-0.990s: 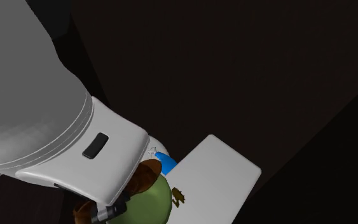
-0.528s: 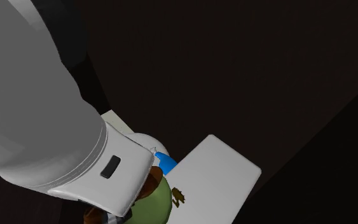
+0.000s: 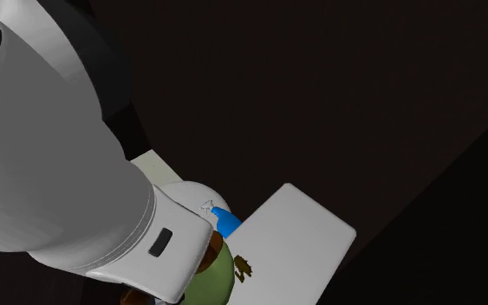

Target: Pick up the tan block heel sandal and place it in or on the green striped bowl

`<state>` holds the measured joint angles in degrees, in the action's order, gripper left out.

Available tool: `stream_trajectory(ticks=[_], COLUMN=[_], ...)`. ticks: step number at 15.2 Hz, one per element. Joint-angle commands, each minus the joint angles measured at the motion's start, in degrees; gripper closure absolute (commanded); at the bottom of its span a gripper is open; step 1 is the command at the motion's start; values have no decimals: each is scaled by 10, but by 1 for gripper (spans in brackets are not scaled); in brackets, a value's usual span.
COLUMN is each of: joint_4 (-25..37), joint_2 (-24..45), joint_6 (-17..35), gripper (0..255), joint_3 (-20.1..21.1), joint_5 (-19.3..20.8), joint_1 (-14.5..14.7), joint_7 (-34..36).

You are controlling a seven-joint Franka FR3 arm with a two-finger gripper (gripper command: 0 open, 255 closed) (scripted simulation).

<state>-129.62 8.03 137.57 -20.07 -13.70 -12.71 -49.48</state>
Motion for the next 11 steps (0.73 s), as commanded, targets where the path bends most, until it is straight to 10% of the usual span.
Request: stream_trajectory(ticks=[1, 5, 6, 11], joint_4=[-1, -1, 1, -1], joint_2=[3, 3, 4, 3], joint_6=[1, 1, 0, 1], gripper=[255, 255, 0, 0], joint_3=[0, 0, 1, 0], joint_5=[-1, -1, -1, -1], joint_1=[0, 0, 0, 0], joint_7=[-1, -1, -1, -1])
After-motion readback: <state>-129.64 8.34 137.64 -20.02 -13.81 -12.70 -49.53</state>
